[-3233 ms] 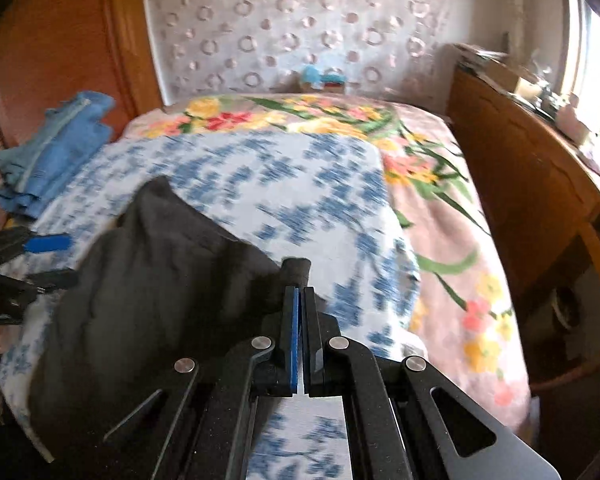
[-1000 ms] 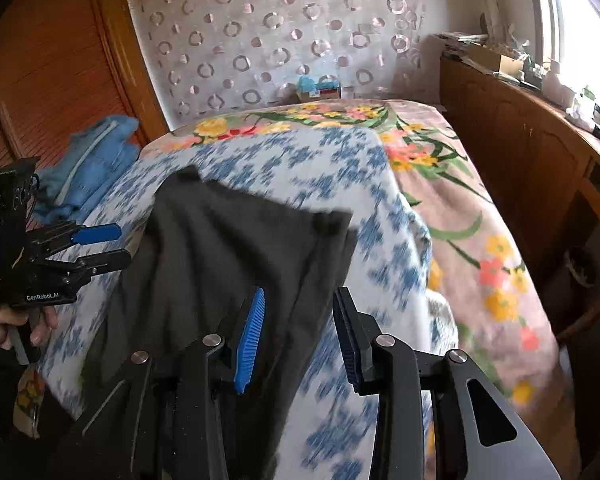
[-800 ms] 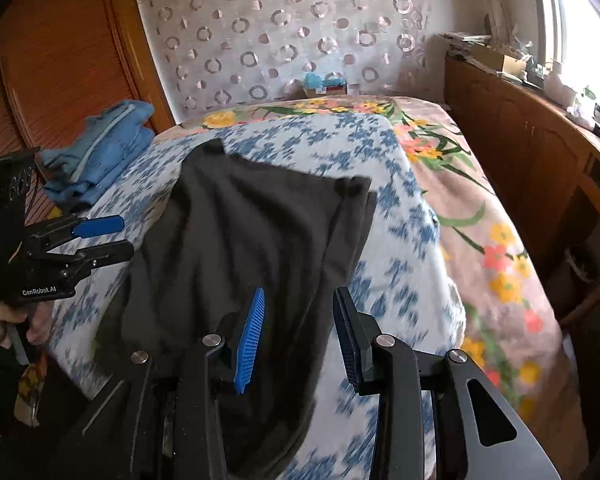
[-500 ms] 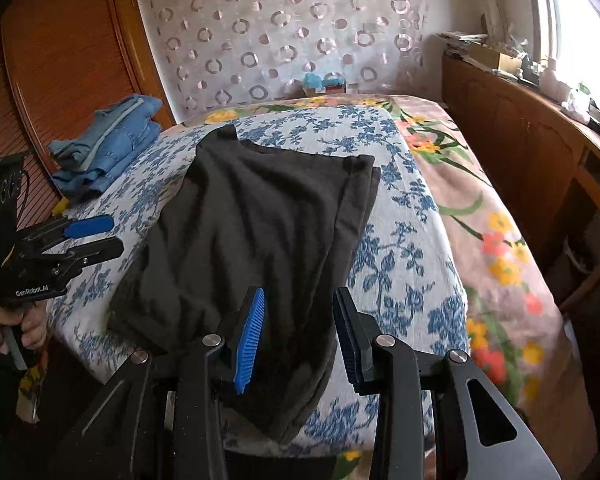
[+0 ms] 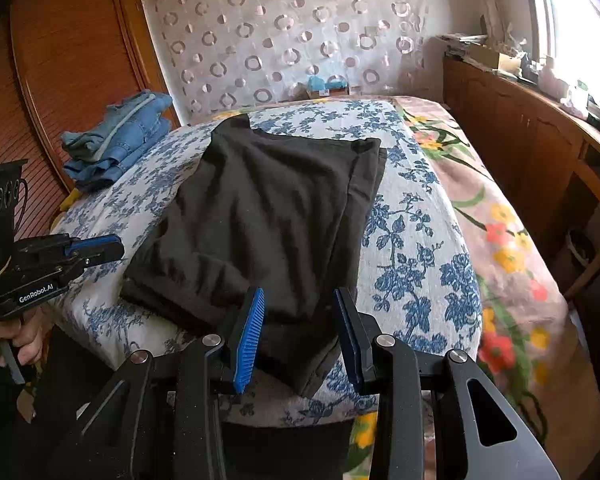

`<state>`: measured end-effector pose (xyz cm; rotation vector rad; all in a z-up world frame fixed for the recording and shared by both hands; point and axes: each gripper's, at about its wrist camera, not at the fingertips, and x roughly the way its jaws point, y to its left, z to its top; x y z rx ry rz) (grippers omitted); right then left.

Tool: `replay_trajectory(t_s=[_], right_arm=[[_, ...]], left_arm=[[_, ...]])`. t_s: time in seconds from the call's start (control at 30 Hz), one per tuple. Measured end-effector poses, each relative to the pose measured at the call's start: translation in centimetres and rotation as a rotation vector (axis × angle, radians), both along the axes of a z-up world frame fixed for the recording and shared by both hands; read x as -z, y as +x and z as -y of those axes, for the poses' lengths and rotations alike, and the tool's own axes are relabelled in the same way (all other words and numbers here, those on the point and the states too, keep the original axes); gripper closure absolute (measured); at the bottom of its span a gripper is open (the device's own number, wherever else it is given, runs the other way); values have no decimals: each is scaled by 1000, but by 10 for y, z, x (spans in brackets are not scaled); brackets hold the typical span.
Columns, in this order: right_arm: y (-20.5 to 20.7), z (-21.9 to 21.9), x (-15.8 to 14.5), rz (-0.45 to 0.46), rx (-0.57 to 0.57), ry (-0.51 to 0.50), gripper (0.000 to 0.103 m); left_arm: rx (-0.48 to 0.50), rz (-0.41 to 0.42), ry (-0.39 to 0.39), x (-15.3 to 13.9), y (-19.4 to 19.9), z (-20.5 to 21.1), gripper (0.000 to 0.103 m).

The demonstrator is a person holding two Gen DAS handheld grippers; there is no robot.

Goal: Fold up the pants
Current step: 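Pinch the black pants' waistband edge with the left gripper and release, then close both grippers on the end of the black pants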

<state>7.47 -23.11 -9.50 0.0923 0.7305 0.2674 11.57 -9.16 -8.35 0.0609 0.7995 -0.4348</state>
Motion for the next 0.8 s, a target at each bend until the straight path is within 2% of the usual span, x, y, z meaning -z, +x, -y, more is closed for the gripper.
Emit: replay_trajectory(t_s=[0.33, 0.4, 0.43, 0.47, 0.53, 0.8], right_arm=[[-16, 5, 4, -1, 9, 27, 66], [-17, 6, 6, -9, 11, 29, 66], [-17, 6, 7, -12, 11, 28, 66], [-17, 6, 7, -15, 11, 27, 66], [-17, 6, 7, -16, 10, 28, 66], [-22, 4, 5, -16, 11, 31, 66]], left_arm=[[12, -2, 39, 0, -14, 11, 92], [16, -8, 42, 1, -12, 12, 71], [21, -6, 39, 1, -12, 12, 48], [24, 3, 30, 0, -13, 12, 36], [26, 4, 26, -1, -13, 12, 25], [30, -5, 37, 7, -9, 15, 24]])
